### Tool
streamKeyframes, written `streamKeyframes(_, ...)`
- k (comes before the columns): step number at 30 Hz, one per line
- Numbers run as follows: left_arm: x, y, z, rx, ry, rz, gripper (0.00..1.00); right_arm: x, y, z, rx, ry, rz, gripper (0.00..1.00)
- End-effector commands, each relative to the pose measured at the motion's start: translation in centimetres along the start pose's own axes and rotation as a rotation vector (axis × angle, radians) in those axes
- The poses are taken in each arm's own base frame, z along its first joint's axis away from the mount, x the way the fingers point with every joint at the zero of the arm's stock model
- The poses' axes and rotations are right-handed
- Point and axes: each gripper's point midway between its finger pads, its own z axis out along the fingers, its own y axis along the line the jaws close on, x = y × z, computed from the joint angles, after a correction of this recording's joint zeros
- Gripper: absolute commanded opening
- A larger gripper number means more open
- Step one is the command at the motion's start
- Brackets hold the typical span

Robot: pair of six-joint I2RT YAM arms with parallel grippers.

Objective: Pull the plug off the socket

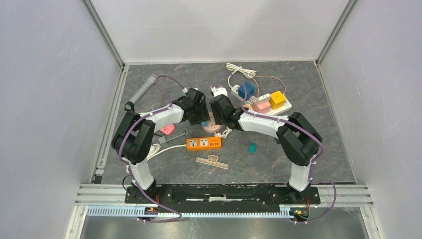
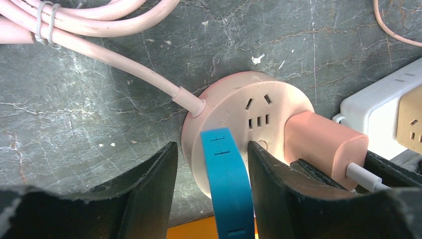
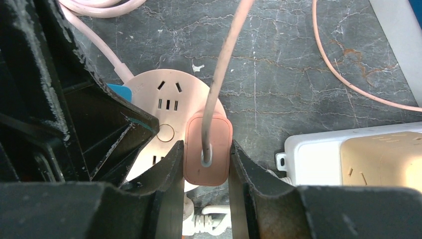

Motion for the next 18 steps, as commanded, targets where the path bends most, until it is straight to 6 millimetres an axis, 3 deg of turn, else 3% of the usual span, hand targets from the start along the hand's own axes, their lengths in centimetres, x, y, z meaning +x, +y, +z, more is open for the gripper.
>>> streamKeyframes(1,4.0,5.0,1.0,-0.173,0.115,0.089,0.60,-3.6,3.9,-1.9,-0.082,-0.097,0.010,0.00)
streamKeyframes(4,4.0,5.2,1.0,-0.178,0.114,0.096,0.58,-2.8,3.6,-1.8,-0.062,-0.087,0.010,0.00)
streamKeyframes(8,4.1,5.5,1.0,-0.190,0.116,0.101,0.57,-4.4,2.3,-3.3,-0.055,-0.136,0.047,0.00)
streamKeyframes(12,4.2,5.5,1.2,-0.191,0.121,0.104,0.56,-5.7,1.4,-4.1,-0.154,-0.167,0.146,0.00)
streamKeyframes(18,4.4,5.7,1.3,-0.197,0.128,0.105,0.56,-3.1,1.8,-2.3,-0.033,-0.111,0.026,0.00)
